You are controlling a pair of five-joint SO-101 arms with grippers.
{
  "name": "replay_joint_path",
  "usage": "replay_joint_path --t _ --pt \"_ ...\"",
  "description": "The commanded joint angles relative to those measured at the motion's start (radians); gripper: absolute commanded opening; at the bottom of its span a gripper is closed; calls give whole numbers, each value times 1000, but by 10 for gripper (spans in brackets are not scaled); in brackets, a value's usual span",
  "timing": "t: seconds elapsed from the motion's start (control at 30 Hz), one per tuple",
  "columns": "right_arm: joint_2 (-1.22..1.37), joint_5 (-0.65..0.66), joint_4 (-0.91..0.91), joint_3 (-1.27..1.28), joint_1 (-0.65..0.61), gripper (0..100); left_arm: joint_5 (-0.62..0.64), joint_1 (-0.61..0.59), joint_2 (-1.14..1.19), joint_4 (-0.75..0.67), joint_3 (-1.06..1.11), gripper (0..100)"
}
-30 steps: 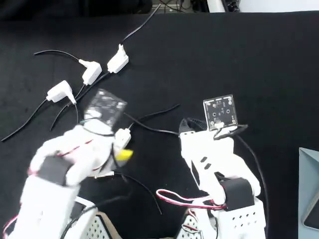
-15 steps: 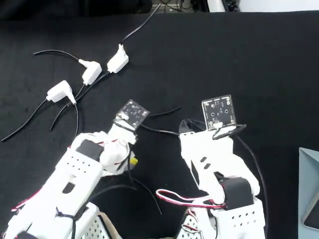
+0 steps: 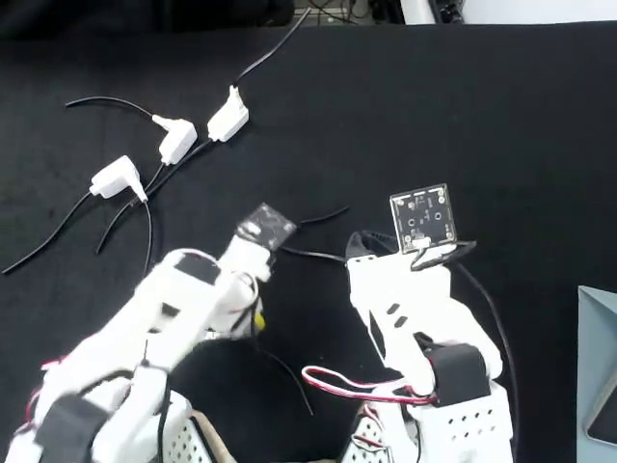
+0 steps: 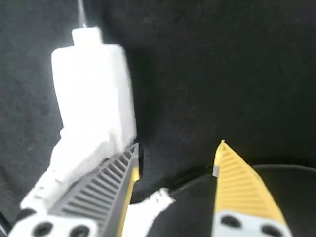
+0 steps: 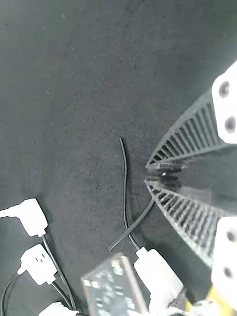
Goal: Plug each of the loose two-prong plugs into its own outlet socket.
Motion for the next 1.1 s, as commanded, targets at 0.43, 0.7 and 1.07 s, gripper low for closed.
replay_joint_path --t 0.43,0.7,1.07 --pt "-15 0 -21 5 3 15 -58 -409 446 -15 -593 242" --pt "-15 0 -21 5 3 15 6 -518 632 -15 -820 242" --pt "-15 0 -17 5 3 15 46 -516 657 153 -1023 246"
